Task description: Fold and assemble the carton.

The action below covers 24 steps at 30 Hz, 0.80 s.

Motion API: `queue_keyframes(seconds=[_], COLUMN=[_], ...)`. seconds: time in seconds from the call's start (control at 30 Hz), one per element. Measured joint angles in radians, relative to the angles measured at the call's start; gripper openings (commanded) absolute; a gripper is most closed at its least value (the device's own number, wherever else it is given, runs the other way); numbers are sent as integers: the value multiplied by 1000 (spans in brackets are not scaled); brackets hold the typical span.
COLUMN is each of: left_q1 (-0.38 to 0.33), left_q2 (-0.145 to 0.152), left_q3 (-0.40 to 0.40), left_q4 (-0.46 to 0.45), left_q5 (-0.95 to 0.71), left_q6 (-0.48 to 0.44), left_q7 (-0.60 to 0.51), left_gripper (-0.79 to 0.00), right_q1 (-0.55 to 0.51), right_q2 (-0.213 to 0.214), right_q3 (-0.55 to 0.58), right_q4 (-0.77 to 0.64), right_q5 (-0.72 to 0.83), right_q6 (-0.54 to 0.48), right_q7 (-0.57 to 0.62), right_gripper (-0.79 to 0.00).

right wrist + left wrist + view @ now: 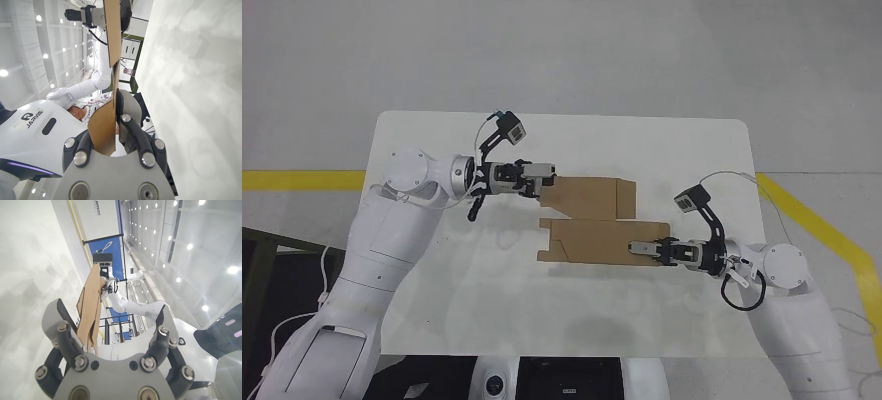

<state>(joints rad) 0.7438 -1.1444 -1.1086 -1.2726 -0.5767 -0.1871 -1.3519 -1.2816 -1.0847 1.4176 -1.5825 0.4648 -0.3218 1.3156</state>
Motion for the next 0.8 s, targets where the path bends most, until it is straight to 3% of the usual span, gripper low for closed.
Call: queue_keyframes(seconds=[0.8], left_q1=[-29], left_q2=[9], left_q3=[15], left_q4=[-17], left_q5=[27], left_q6=[47], left_q7=[-73], left_gripper=[0], right_q1=[-10], right_q2=[21], right_q3=[2], right_q4=[19], right_q5=[-52], right_q6=[7], right_q7=[-54], right_gripper=[-785])
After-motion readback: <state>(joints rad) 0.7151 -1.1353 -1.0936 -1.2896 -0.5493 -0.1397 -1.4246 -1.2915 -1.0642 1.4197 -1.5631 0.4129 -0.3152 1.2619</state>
